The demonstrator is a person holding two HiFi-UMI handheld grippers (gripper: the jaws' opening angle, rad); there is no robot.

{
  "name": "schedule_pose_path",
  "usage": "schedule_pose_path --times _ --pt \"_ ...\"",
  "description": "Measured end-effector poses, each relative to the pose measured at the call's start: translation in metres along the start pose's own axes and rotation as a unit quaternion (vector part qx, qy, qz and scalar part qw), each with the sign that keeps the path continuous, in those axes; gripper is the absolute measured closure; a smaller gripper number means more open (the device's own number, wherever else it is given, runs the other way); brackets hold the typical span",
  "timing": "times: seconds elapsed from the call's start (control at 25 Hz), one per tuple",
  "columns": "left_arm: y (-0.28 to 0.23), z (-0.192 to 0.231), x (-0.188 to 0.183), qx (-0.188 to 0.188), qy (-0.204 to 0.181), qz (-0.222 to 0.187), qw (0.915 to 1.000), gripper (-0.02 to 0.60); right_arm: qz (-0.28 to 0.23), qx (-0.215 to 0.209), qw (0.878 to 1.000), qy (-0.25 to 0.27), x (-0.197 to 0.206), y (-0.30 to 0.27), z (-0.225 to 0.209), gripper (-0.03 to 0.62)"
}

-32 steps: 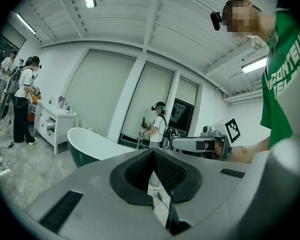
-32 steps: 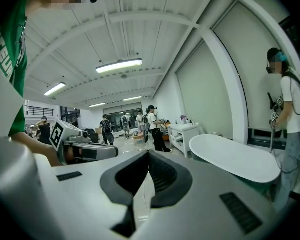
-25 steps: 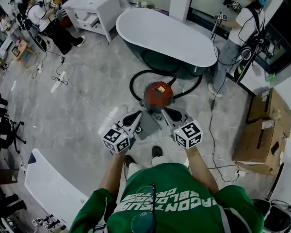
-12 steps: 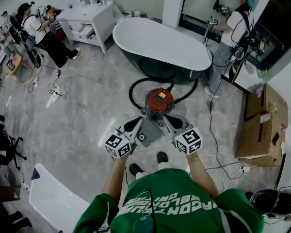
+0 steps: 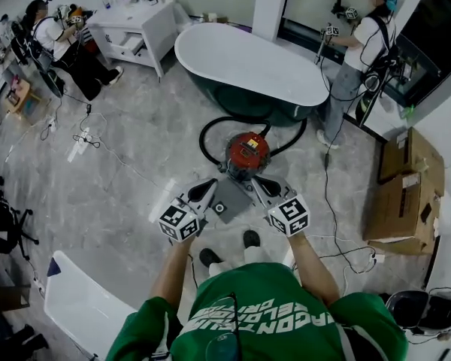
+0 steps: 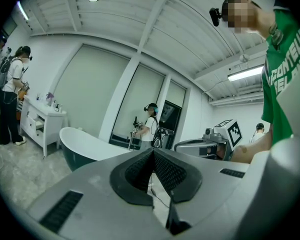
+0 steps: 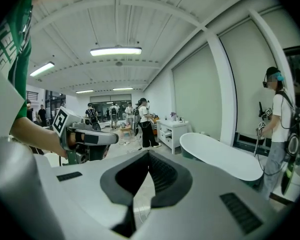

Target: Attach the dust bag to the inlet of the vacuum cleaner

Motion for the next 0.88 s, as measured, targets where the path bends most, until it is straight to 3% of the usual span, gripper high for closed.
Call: schedule_pose_path --times 0.4,0.88 --pt "0.035 0.053 0.033 -0.043 -0.005 0.027 0.9987 0.578 0.025 -0.050 0.998 0.017 0.036 -0.048 0.009 0.586" --pt "0.065 0.125 0.106 -0.079 -0.007 0.067 0.9946 0.577 0.064 -0.096 0.993 0.018 0.121 -0.116 -0.005 0.585"
Point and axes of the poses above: the fingertips, and each gripper's own axes: y backward along the fingers, z to its left, x out of its underside, the point moved 2 cm from there along y, backward along the fingers, and after that the axes turned 13 degrees about -z, right-handed, at the moved point
